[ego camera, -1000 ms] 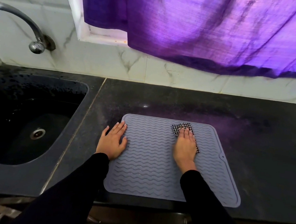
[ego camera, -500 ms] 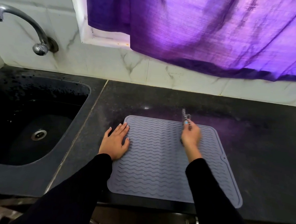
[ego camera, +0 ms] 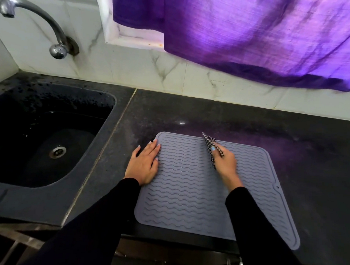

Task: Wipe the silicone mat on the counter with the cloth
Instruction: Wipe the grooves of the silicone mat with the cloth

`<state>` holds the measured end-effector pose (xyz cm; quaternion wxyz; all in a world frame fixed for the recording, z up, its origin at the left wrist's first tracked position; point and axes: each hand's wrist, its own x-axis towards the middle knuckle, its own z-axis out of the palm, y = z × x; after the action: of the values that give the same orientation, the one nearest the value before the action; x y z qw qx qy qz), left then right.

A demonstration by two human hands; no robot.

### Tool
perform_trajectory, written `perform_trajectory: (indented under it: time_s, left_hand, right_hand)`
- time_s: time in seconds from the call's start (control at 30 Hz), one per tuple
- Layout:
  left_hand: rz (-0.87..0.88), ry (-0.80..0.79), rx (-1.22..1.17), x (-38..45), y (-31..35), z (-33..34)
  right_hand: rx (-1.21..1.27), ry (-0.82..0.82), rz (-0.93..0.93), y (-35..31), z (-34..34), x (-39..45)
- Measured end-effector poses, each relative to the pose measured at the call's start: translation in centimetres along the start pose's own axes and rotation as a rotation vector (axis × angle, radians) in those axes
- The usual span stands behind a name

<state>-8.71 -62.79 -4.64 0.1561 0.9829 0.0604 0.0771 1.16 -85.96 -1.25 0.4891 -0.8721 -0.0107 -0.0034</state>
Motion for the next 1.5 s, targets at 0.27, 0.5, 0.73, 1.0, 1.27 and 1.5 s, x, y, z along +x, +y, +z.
perform_trajectory:
  time_s: [0.27,0.5,0.73,1.0,1.27,1.5]
  left_hand:
    - [-0.011,0.034,-0.125,0.2,-0.7,0.1]
    - [-0.056,0.041,-0.095,0.4,-0.4,0.3]
    - [-0.052,0.056,-0.084,0.3,-0.6,0.5]
    - [-0.051,0.068,-0.114,0.4,-0.5,0.4]
    - [-0.037,0.082,-0.083,0.4,-0.3,0.4]
    - [-0.048,0.05,-0.065,0.3,-0.5,0.4]
  right_hand:
    - [0.151,0.238,0.229,-3.8,0.4,0.6]
    - [-0.53,-0.031,-0.27,-1.3,5.4,-3.0]
    - [0.016,-0.067,-0.037,-1.4,2.8,-1.2]
    - [0.265,0.158,0.186,-6.1,4.1,-2.1]
    - [-0.522,-0.268,-0.363,-4.0,9.2,-4.2]
    - [0.607,-0.165,0.309,-5.4,7.6,-1.3]
